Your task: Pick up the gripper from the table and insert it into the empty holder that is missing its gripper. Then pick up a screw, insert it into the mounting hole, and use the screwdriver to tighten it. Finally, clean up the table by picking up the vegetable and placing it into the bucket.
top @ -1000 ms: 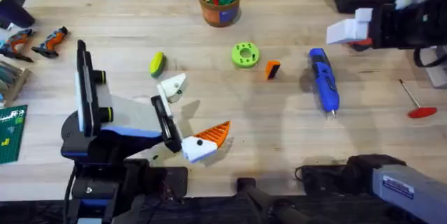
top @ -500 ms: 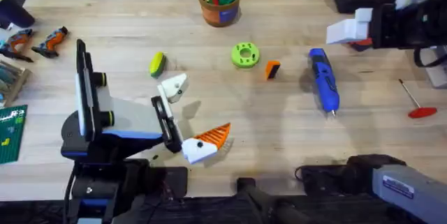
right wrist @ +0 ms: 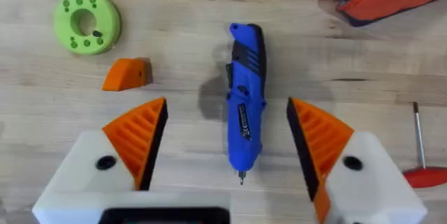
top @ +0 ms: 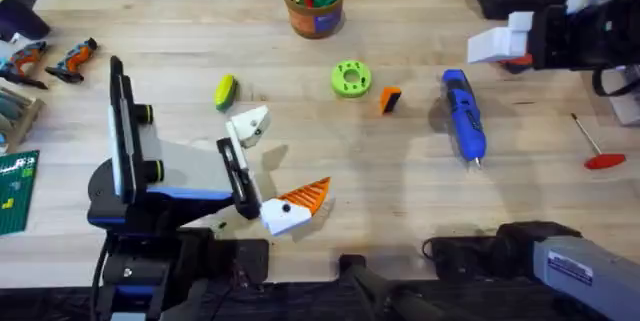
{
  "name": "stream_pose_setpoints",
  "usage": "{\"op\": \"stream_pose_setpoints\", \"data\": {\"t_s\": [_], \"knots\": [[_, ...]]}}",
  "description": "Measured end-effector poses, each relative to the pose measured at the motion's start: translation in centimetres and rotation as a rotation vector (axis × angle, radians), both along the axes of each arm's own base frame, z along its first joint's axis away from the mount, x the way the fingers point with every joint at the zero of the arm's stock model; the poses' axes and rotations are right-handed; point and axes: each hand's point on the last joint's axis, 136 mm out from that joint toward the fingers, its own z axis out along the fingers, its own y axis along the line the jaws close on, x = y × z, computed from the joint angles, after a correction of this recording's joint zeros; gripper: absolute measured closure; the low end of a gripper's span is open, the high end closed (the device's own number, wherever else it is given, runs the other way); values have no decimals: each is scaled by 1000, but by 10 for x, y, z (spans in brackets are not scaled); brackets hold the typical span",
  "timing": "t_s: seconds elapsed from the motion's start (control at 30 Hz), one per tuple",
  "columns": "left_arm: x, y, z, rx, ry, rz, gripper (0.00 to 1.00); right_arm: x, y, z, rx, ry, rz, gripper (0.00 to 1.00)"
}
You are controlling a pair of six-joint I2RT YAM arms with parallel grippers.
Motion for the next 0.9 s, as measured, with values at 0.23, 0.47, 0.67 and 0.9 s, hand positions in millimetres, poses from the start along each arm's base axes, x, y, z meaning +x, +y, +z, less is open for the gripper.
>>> {"op": "stream_pose_setpoints", "data": {"t_s": [0.23, 0.47, 0.67, 0.9], "knots": [[0, 0, 0, 0, 0, -1, 15, 0, 0, 0, 0, 0, 0, 9], [0, 0, 0, 0, 0, -1, 15, 0, 0, 0, 0, 0, 0, 10], [0, 0, 0, 0, 0, -1, 15, 0, 0, 0, 0, 0, 0, 12], [0, 0, 0, 0, 1, -1, 15, 3, 0, 2, 0, -14, 0, 10]]}}
